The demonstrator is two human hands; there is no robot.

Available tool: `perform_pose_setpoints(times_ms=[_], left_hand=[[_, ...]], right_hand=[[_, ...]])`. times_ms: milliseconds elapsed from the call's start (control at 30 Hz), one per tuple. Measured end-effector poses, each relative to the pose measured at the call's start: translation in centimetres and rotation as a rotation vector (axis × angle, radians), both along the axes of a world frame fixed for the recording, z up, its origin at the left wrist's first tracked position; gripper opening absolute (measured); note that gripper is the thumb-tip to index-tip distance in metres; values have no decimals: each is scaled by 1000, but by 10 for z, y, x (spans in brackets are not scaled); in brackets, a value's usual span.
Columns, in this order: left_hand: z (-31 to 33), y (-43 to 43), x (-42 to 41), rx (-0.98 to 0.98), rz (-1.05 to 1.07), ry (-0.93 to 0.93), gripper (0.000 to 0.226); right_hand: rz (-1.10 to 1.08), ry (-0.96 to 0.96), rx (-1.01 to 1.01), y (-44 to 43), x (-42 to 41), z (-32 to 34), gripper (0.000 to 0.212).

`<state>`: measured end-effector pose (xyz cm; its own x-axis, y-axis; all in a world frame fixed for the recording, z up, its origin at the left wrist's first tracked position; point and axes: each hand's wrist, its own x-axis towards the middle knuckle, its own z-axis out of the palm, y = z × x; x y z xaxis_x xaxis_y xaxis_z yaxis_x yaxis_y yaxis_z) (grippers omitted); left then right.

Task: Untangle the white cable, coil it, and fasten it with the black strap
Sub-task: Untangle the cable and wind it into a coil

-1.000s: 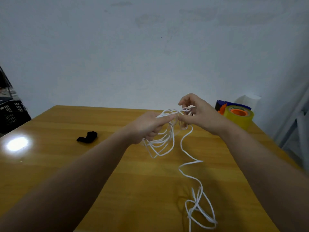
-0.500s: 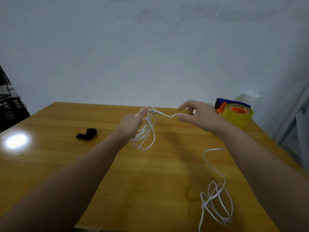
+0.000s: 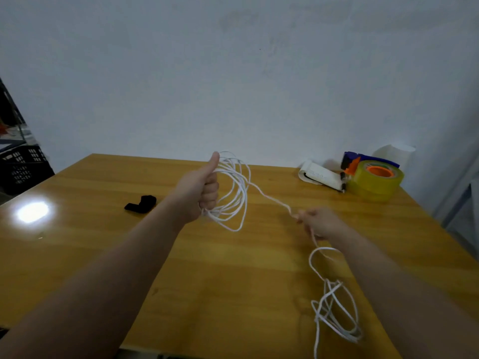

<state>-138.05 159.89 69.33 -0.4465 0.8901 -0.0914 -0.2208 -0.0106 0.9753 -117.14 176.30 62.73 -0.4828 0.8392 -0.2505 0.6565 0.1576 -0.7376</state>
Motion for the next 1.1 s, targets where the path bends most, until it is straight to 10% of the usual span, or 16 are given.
perform_pose_setpoints(times_ms=[67,200,333,500,700,900,1100], left_hand=[[6,4,5,-29,-15,59,54],[3,17,25,-114,-42,303,54],[2,21,45,-169,-117,385,55],[0,14,37,-173,-96,224,58],[8,8,12,-129,31,273,57],[3,-4,28,-184,-412,32,58],[-11,-14,45,-51,-676,38,49]], right_hand=[[48,-42,109,-5,-10,1,27],[120,695,155,-44,-34,52,62],[547,475,150,-55,-46,64,114],[435,552,-32,-55,-42,47,11],[348,1070,-591,-90,-42,36,36],[-7,939,-486,-72,-46,48,35],[115,859,-170,-72,-50,47,32]])
